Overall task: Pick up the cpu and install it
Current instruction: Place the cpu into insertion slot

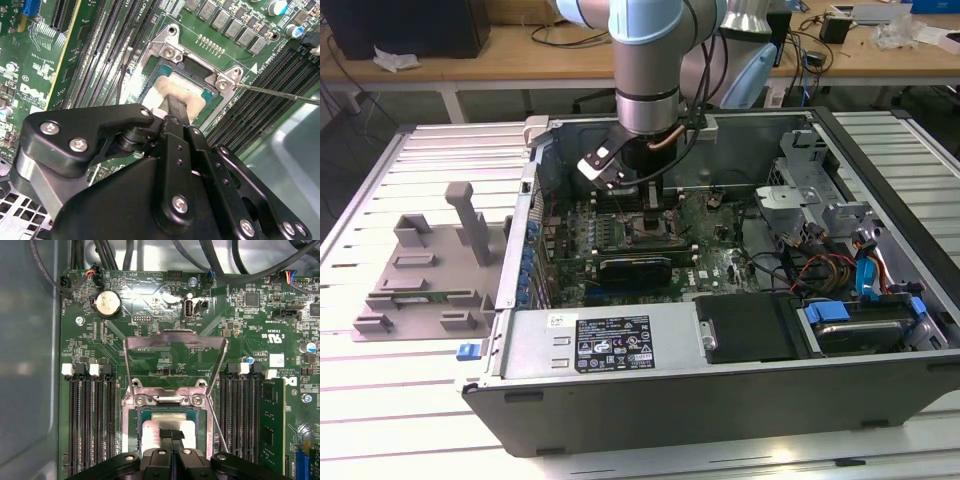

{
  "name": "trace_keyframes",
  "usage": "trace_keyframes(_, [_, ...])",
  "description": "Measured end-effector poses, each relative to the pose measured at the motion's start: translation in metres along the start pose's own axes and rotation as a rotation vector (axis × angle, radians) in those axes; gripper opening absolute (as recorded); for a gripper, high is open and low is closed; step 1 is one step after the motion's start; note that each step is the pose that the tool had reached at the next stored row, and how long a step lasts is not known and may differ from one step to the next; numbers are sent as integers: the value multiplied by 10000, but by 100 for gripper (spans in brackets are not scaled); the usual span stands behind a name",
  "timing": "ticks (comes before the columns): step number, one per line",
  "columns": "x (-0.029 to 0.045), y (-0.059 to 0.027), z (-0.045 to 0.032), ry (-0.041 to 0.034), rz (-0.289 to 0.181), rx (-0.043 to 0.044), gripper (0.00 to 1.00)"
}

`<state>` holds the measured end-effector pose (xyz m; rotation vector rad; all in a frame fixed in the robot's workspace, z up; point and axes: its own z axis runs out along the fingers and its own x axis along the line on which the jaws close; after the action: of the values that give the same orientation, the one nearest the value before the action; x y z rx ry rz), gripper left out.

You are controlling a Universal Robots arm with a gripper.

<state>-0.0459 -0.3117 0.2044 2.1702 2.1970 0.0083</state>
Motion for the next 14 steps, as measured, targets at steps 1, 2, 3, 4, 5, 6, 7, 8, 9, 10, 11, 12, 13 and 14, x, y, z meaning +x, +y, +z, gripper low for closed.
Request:
trace_keyframes(1, [-1,0,-18,-6,0,4,11])
trace_keyframes(2, [-5,0,-45,-19,-1,14,11])
trace_keyframes(3, [-5,1,-65,-16,-1,11,11])
trace_keyframes(4, [-7,2,-103,-19,-2,12,11])
trace_keyframes(5, [-8,4,-136,-19,-2,12,11])
trace_keyframes(6, [-10,6,-185,-20,-2,13,11])
trace_keyframes(7, [-11,8,-234,-21,-2,13,11])
trace_keyframes(8, [-13,10,-298,-19,-1,13,11])
trace_keyframes(9, [-15,12,-339,-21,-2,13,11])
trace_keyframes(10, [-17,15,-416,-23,-2,13,11])
trace_keyframes(11, [-19,17,-473,-26,-2,13,11])
trace_keyframes(12, [-20,19,-500,-27,-3,14,11])
trace_keyframes(13, [-22,20,-537,-29,-3,13,11])
trace_keyframes(14, [-21,20,-537,-28,-3,12,11])
